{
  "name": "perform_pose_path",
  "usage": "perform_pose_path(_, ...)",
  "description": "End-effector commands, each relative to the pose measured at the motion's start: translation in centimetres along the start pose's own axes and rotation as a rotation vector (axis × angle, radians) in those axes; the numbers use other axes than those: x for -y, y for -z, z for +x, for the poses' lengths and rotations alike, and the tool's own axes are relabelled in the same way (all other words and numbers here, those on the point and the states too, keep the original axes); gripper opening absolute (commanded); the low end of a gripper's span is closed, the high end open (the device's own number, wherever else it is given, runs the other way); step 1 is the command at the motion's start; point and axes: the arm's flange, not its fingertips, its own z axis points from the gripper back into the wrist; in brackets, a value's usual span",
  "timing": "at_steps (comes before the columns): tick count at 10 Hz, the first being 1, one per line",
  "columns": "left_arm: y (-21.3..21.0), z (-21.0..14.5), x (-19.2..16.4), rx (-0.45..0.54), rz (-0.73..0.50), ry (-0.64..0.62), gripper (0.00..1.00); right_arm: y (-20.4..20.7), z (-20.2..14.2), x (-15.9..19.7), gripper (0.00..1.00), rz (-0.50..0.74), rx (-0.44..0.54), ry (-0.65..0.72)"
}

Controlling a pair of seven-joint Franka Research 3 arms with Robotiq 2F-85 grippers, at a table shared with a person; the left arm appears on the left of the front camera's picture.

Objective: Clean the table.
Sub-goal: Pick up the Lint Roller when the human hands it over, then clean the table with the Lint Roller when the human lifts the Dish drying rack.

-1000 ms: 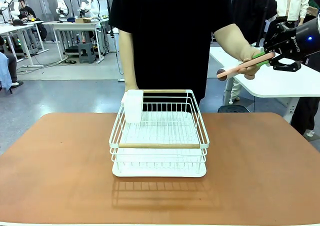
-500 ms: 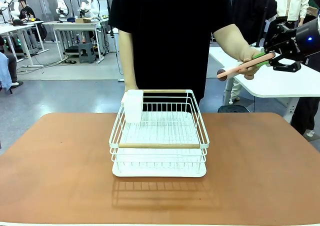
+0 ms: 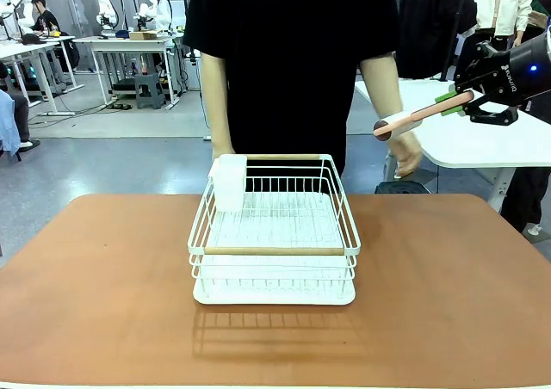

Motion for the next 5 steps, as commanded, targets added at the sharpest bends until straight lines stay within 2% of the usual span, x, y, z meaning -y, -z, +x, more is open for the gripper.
perform_pose_path(1, -0.26, -0.12, 0.01, 0.007, 0.007, 0.001, 1.0, -0.1, -0.05, -0.15, 0.15, 0.004, 0.003, -0.002)
perform_pose_path(5, -0.26, -0.12, 0.01, 0.007, 0.007, 0.001, 1.0, -0.1, -0.05, -0.15, 0.15, 0.004, 0.003, -0.002)
